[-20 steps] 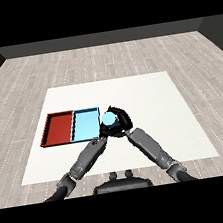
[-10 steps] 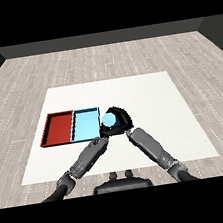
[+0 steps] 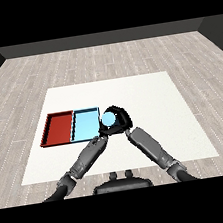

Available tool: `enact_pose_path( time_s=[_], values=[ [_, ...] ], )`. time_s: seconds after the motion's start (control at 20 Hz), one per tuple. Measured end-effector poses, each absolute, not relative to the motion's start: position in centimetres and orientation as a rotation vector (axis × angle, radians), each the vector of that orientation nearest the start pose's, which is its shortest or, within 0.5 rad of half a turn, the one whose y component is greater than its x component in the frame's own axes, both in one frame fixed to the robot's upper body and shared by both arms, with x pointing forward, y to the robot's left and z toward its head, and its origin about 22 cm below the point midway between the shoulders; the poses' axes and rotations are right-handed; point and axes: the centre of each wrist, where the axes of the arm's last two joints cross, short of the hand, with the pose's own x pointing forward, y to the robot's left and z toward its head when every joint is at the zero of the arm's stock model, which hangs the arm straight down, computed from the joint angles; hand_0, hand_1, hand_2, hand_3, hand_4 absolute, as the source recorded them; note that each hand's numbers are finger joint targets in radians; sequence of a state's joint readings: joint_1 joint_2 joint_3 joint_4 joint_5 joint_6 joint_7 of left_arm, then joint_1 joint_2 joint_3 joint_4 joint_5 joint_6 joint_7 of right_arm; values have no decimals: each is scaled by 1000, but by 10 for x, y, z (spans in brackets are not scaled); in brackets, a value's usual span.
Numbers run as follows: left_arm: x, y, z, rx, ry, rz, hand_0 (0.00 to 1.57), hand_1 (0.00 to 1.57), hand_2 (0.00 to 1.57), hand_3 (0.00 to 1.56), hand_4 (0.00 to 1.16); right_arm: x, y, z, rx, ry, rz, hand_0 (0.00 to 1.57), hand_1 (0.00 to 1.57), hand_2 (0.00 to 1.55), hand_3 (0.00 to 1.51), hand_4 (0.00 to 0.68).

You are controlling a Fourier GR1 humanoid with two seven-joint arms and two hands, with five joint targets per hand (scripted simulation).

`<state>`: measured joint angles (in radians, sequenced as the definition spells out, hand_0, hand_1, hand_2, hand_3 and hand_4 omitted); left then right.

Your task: Pick the blue can and put it in the blue box

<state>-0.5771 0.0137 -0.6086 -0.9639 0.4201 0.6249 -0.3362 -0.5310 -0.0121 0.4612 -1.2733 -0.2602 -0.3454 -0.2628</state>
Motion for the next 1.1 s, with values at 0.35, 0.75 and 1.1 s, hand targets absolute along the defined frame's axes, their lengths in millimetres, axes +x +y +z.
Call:
enact_pose_path(
  time_s=[0.35,0.75,1.1],
  values=[
    [313,60,-15,-3,-1713,-121,1571,1571,1559,1466,1138,310,-69,52,260,-1906,209,0,0,0,0,0],
    [307,58,-19,9,-1716,-108,1571,1571,1571,1491,1147,311,-72,49,243,-1907,217,0,0,0,0,0],
    [310,65,-19,8,-1708,-76,1571,1571,1571,1487,1143,316,-98,65,254,-1907,68,0,0,0,0,0]
  ],
)
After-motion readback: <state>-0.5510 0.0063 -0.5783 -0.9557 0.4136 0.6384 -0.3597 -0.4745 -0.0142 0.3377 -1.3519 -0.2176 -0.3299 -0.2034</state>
